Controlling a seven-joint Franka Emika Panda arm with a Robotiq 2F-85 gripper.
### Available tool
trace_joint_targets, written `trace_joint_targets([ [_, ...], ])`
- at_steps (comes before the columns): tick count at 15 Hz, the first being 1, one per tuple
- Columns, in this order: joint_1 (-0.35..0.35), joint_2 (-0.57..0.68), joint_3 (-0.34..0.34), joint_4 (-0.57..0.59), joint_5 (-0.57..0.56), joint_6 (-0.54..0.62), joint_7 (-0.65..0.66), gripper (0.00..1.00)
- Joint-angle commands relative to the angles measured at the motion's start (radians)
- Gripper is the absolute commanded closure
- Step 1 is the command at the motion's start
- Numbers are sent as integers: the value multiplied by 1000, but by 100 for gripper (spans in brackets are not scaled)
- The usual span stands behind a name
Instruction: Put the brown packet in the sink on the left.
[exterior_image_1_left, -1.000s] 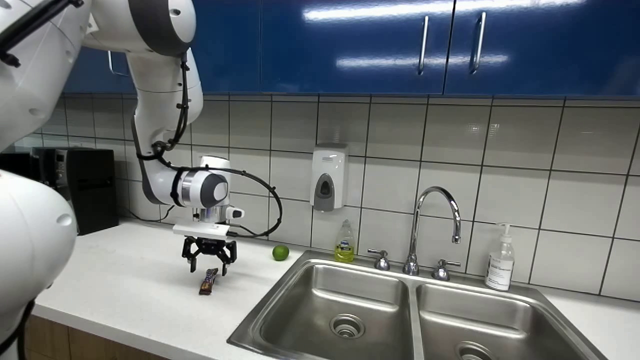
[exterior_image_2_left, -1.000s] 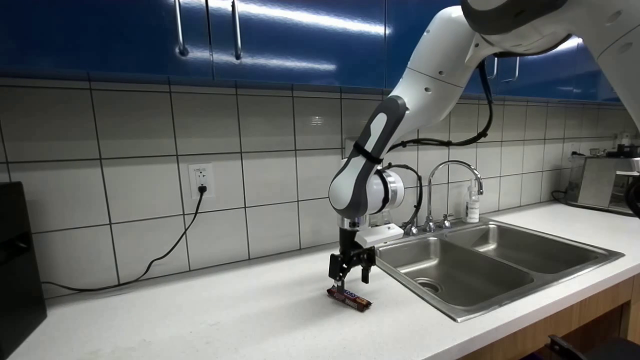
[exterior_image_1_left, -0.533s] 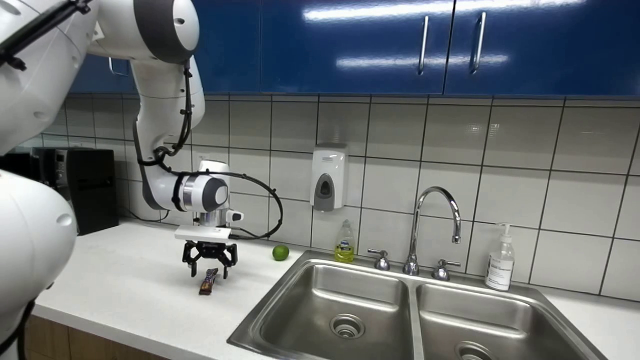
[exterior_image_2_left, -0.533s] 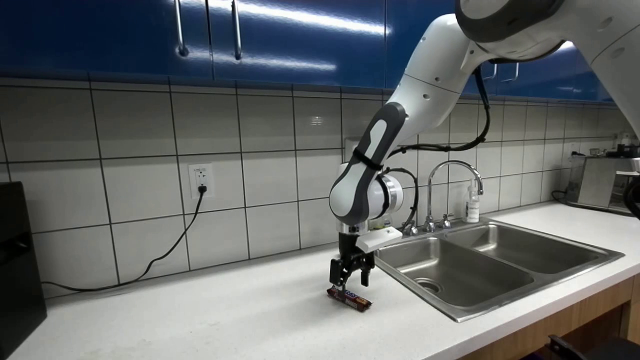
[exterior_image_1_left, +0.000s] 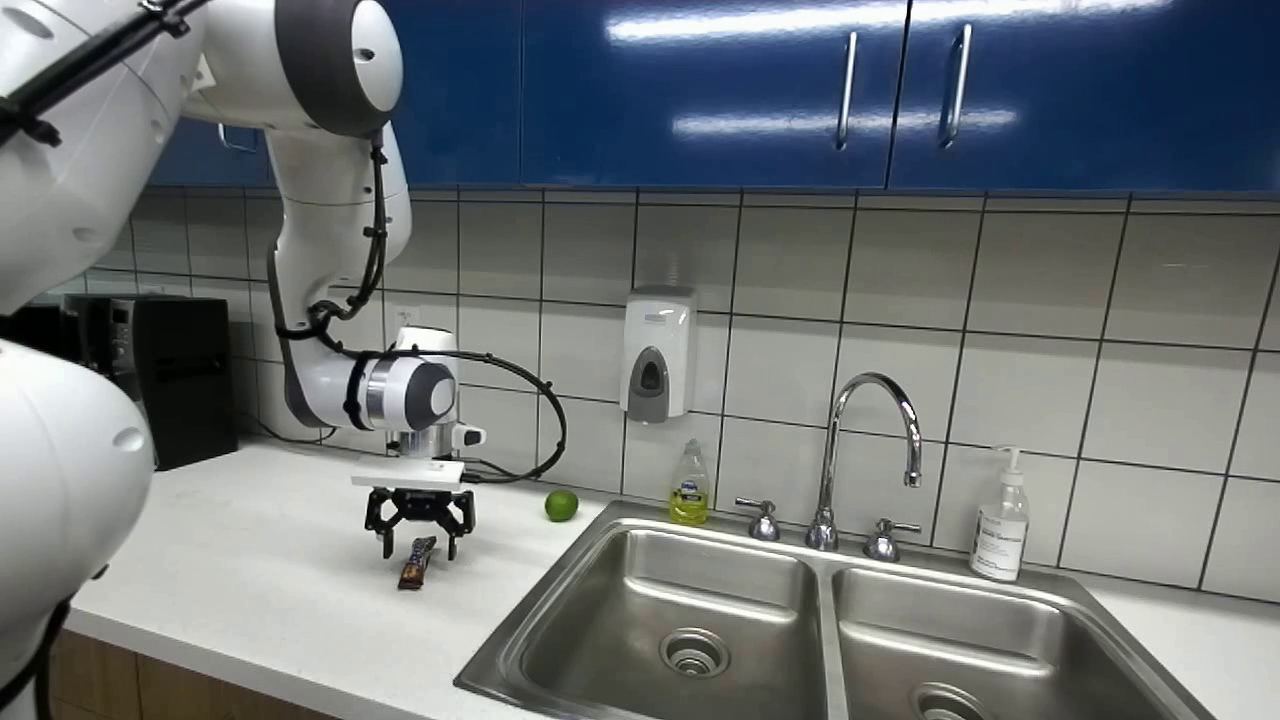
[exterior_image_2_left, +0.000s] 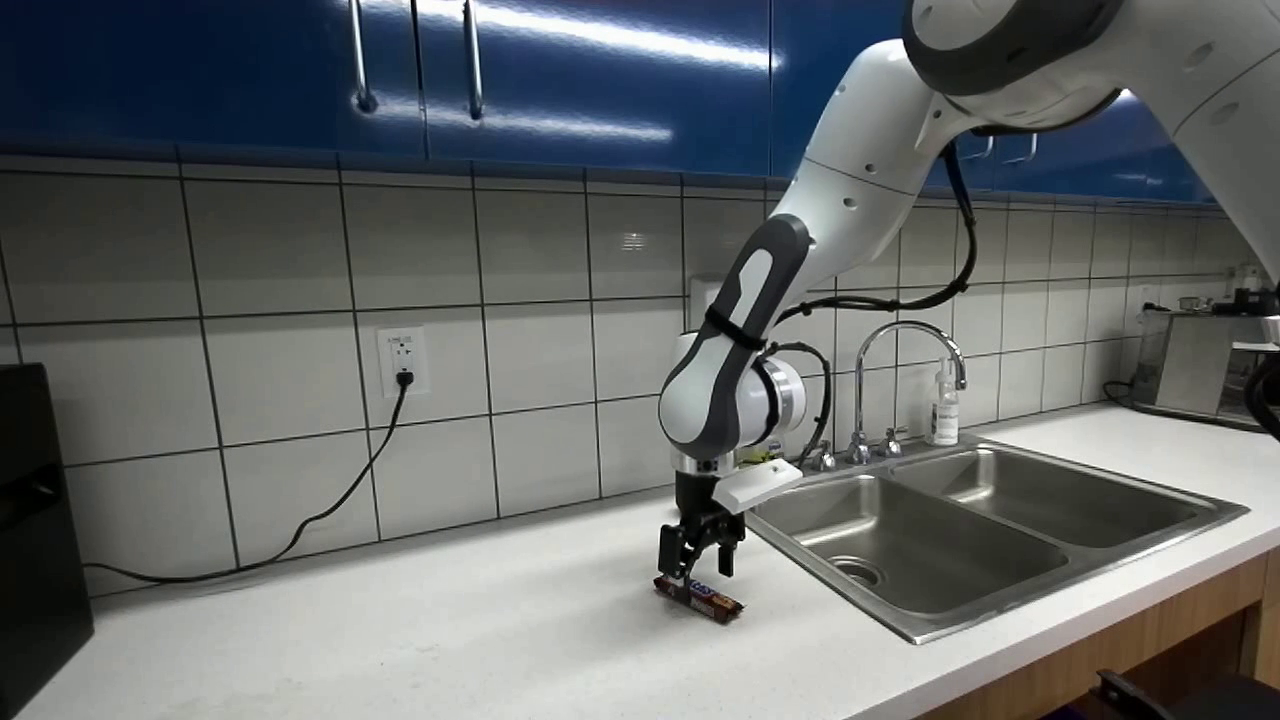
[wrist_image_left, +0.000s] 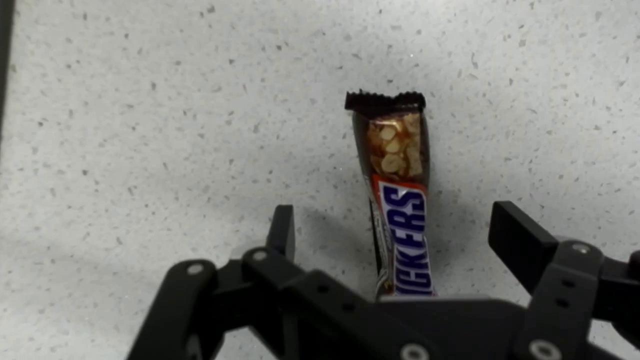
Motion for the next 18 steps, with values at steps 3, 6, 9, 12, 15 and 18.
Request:
trace_joint_targets([
  [3, -13, 17, 12, 16, -47, 5, -26, 0],
  [6, -14, 23, 14, 19, -56, 5, -30, 0],
  [9, -14, 27, 15, 21, -57, 7, -32, 0],
  [12, -13, 28, 16, 26, -57, 6, -33, 0],
  [15, -13, 30, 17, 29, -56, 5, -33, 0],
  [18, -12, 33, 19, 31, -56, 4, -33, 0],
])
